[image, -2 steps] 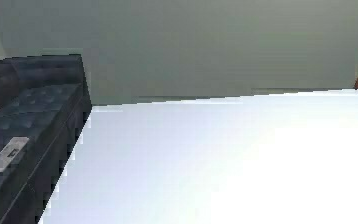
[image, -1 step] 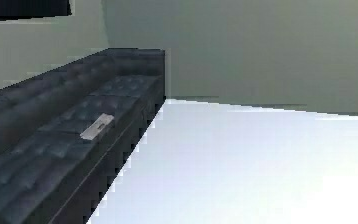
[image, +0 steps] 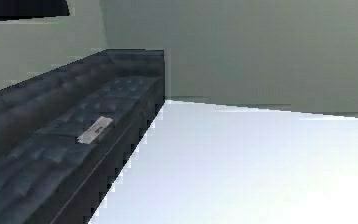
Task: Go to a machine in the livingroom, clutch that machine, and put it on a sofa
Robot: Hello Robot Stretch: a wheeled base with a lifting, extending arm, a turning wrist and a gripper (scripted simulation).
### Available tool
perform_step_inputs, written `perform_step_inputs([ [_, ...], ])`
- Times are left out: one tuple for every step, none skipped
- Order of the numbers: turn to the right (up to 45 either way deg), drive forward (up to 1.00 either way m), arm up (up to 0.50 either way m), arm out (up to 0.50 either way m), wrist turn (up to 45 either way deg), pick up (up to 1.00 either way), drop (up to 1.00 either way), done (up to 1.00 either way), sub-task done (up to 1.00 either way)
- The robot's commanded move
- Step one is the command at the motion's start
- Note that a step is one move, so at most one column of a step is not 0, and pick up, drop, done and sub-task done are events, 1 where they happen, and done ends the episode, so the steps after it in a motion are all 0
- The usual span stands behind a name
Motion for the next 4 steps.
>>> perform_step_inputs([
  [45.0, 0.00, 0.00, 0.00, 0.0, 0.00, 0.00, 0.00, 0.00],
  [39.0, 0.00, 0.00, 0.00, 0.0, 0.00, 0.00, 0.00, 0.00],
  [0.0, 1.00, 0.00, 0.00, 0.0, 0.00, 0.00, 0.00, 0.00],
  [3.0, 0.00, 0.00, 0.00, 0.0, 0.00, 0.00, 0.00, 0.00],
])
